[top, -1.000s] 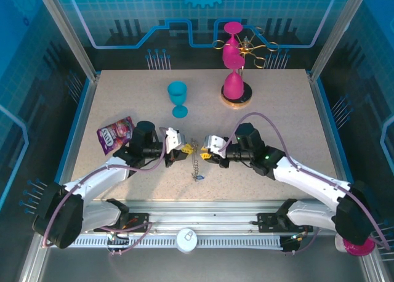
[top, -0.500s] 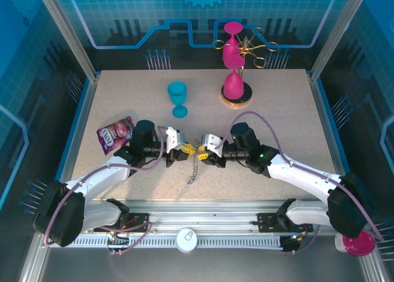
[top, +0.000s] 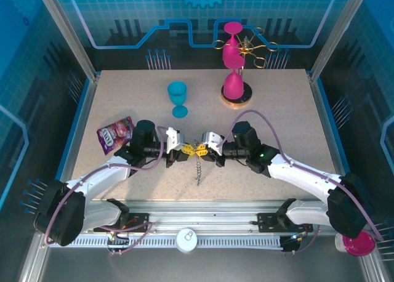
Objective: Put the keys on the keyring
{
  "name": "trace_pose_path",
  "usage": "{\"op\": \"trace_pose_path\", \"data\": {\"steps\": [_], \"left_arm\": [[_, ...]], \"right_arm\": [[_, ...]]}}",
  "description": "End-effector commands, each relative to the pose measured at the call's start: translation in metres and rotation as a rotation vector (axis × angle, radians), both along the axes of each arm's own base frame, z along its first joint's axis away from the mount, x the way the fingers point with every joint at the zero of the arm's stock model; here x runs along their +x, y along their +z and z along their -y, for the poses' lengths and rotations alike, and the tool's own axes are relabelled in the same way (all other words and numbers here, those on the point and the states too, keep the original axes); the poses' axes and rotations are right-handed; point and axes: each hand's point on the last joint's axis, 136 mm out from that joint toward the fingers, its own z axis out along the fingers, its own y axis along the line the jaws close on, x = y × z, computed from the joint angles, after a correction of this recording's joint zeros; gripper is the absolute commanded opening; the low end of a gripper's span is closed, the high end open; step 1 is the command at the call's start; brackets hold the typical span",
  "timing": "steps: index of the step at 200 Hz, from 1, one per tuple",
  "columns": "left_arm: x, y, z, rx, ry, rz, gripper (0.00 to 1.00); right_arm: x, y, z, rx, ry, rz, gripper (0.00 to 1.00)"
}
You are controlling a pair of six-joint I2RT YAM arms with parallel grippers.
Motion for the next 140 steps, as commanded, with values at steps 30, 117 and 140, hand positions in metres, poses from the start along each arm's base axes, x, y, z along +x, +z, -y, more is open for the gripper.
{"op": "trace_pose_path", "data": {"steps": [30, 117, 140], "left_arm": [[-0.001, 0.007, 0.001, -0.023, -0.015, 0.009, 0.01], [-0.004, -0.001, 0.002, 0.031, -0.036, -0.01, 0.14], [-0.006, -0.002, 0.003, 0.038, -0.047, -0.013, 0.15]], "right_arm": [[-0.004, 0.012, -0.008, 0.015, 0.068, 0.008, 0.0], [-0.011, 0.002, -0.006, -0.15, 0.147, -0.015, 0.0], [-0.012, -0.002, -0.007, -0.184, 0.159, -0.02, 0.0]]}}
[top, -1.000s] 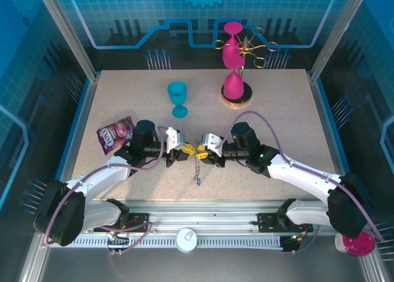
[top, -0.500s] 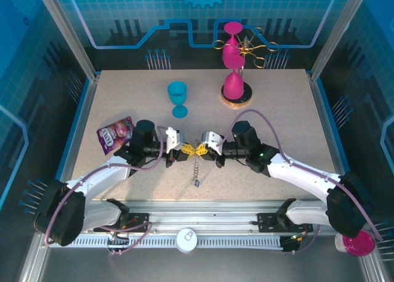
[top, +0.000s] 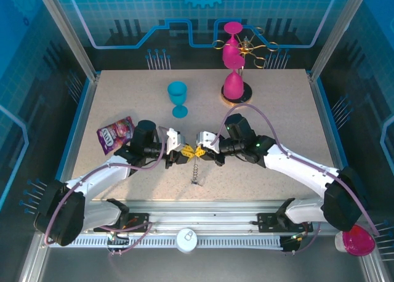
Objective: Put the keys on the keyring
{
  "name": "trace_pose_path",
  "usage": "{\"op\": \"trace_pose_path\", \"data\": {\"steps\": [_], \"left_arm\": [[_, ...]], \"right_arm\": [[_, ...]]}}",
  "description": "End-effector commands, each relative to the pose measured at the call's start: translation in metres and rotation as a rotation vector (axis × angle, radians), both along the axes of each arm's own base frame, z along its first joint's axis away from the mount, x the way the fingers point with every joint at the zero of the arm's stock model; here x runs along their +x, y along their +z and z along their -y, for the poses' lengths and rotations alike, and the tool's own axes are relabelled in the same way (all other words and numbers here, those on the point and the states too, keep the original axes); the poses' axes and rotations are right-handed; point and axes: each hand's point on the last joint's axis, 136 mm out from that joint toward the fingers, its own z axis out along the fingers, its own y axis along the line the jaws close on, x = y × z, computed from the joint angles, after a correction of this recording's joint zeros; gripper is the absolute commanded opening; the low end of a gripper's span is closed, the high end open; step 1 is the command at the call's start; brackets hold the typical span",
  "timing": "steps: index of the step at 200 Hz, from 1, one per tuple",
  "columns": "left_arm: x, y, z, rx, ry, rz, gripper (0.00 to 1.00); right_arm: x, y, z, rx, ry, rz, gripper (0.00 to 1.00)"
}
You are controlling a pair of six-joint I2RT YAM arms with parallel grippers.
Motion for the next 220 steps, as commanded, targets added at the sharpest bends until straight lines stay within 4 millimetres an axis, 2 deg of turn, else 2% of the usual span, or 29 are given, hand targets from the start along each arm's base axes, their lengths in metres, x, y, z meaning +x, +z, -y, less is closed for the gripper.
{"op": "trace_pose_path", "data": {"steps": [1, 37, 91, 114, 119, 124, 131, 148, 152, 164, 190, 220], "left_arm": [[-0.002, 0.006, 0.004, 0.003, -0.038, 0.019, 0.14], [-0.004, 0.006, 0.005, 0.004, -0.047, 0.018, 0.13], [-0.006, 0.007, 0.005, 0.004, -0.055, 0.033, 0.0], [-0.005, 0.006, 0.003, 0.008, -0.04, 0.065, 0.0], [-0.004, 0.006, 0.003, 0.009, -0.035, 0.073, 0.0], [-0.003, 0.006, 0.002, 0.013, -0.026, 0.079, 0.0], [-0.001, 0.005, 0.001, 0.021, -0.01, 0.086, 0.0], [0.007, 0.005, -0.002, 0.039, 0.04, 0.094, 0.0], [0.008, 0.005, -0.003, 0.045, 0.054, 0.095, 0.0], [0.013, 0.008, -0.006, 0.055, 0.099, 0.095, 0.0], [0.022, 0.017, -0.016, 0.079, 0.208, 0.092, 0.0], [0.033, 0.035, -0.039, 0.085, 0.404, 0.086, 0.0]], "right_arm": [[-0.008, 0.004, -0.004, -0.028, 0.059, 0.005, 0.0], [-0.009, 0.003, -0.007, -0.041, 0.074, -0.004, 0.0], [-0.012, 0.0, -0.014, -0.05, 0.102, -0.024, 0.0], [-0.005, 0.003, -0.013, -0.037, 0.062, -0.017, 0.0], [-0.003, 0.005, -0.011, -0.023, 0.044, -0.016, 0.07], [0.002, 0.011, -0.009, 0.001, 0.015, -0.006, 0.21], [0.009, 0.016, -0.005, 0.032, -0.028, 0.002, 0.29], [0.024, 0.042, 0.007, 0.134, -0.123, 0.045, 0.39], [0.025, 0.037, 0.012, 0.134, -0.145, 0.035, 0.4], [0.042, 0.045, 0.027, 0.166, -0.279, 0.051, 0.48], [0.055, 0.041, 0.047, 0.146, -0.416, 0.05, 0.48], [0.059, 0.028, 0.049, 0.128, -0.481, -0.013, 0.44]]}}
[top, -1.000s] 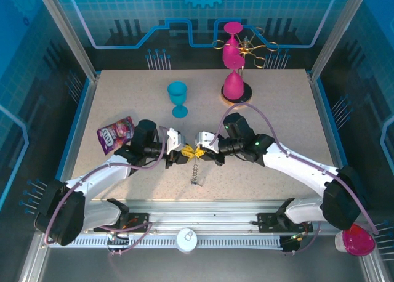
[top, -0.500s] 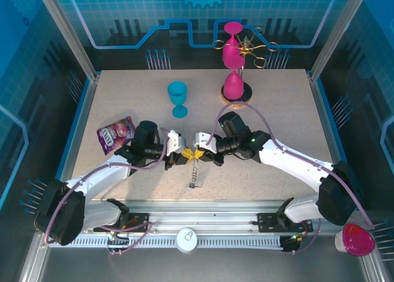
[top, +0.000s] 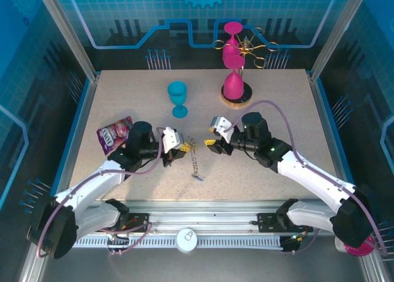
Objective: Put the keys on the keyring
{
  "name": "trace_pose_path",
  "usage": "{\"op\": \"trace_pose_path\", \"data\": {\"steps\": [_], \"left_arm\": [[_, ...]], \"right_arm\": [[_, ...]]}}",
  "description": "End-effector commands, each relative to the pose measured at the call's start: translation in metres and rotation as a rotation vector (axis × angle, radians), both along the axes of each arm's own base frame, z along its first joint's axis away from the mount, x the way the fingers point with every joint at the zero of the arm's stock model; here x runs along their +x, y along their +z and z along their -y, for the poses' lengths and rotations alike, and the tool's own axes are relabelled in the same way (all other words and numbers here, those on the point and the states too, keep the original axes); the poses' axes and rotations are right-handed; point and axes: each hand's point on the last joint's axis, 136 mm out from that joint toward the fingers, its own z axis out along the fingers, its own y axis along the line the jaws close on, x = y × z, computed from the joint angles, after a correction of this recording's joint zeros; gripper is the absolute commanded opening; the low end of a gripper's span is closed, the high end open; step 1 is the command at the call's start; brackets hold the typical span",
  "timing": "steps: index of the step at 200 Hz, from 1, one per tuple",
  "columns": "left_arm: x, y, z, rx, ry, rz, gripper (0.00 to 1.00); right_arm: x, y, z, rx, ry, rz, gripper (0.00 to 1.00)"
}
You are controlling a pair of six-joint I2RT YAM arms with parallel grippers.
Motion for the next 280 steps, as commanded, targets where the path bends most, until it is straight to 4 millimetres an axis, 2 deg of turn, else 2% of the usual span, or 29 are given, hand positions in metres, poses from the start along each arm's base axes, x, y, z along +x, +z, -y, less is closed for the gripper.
{"op": "trace_pose_path", "data": {"steps": [1, 35, 55, 60, 64, 125, 177, 195, 221, 280], "left_arm": [[0.014, 0.023, -0.019, -0.011, 0.184, 0.012, 0.0], [0.03, 0.041, -0.061, -0.061, 0.516, -0.049, 0.0], [0.039, 0.043, -0.09, -0.084, 0.716, -0.131, 0.0], [0.04, 0.044, -0.095, -0.08, 0.751, -0.142, 0.0], [0.041, 0.044, -0.1, -0.076, 0.778, -0.15, 0.0], [0.059, 0.056, -0.172, -0.047, 1.176, -0.093, 0.0], [0.06, 0.05, -0.231, -0.079, 1.453, -0.058, 0.0], [0.059, 0.046, -0.239, -0.09, 1.485, -0.065, 0.0], [0.061, 0.04, -0.239, -0.092, 1.477, -0.068, 0.0], [0.06, 0.037, -0.24, -0.088, 1.474, -0.049, 0.0]], "right_arm": [[0.011, -0.012, 0.006, 0.012, -0.109, -0.061, 0.44], [0.019, -0.024, -0.009, -0.013, -0.173, -0.091, 0.43], [0.022, -0.04, -0.027, -0.056, -0.205, -0.143, 0.42], [0.021, -0.051, -0.031, -0.084, -0.209, -0.172, 0.42], [0.023, -0.046, -0.039, -0.079, -0.211, -0.174, 0.42], [0.02, -0.116, -0.099, -0.215, -0.331, -0.505, 0.36], [0.014, -0.161, -0.141, -0.272, -0.323, -0.687, 0.37], [0.017, -0.176, -0.145, -0.307, -0.384, -0.755, 0.37], [0.021, -0.192, -0.153, -0.333, -0.489, -0.777, 0.41], [0.039, -0.208, -0.154, -0.394, -0.7, -0.723, 0.44]]}}
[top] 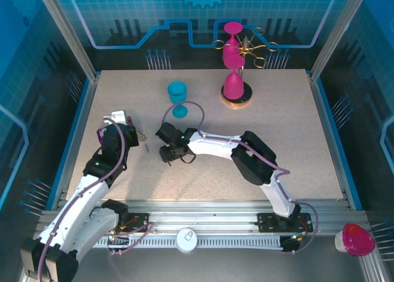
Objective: Put the keys on the keyring
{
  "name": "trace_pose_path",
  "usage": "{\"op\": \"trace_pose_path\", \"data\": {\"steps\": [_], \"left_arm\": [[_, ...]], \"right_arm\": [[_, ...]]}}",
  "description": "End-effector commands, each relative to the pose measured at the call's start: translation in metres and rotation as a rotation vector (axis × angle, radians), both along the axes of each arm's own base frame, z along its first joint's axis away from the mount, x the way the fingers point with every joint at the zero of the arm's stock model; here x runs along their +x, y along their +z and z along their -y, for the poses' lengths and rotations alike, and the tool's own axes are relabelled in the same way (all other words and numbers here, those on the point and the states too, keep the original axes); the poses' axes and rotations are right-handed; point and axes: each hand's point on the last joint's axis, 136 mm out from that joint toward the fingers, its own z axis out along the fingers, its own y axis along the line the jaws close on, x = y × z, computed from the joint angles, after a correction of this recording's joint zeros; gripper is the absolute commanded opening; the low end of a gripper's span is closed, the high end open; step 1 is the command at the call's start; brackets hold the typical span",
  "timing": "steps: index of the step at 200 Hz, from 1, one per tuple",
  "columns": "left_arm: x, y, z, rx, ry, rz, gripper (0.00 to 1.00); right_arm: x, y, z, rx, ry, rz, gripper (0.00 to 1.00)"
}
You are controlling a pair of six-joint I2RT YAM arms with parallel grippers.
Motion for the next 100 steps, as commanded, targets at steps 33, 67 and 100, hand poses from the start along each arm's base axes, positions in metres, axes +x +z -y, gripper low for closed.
{"op": "trace_pose_path", "data": {"steps": [33, 67, 100], "left_arm": [[0.002, 0.015, -0.005, -0.002, 0.021, 0.08, 0.0], [0.002, 0.014, -0.005, 0.0, 0.015, 0.081, 0.0], [0.003, 0.014, -0.002, -0.002, 0.002, 0.083, 0.0]], "right_arm": [[0.004, -0.015, 0.005, -0.139, -0.111, 0.008, 0.44], [0.002, -0.025, 0.004, -0.174, -0.112, -0.012, 0.39], [0.003, -0.025, 0.011, -0.233, -0.111, -0.001, 0.31]]}}
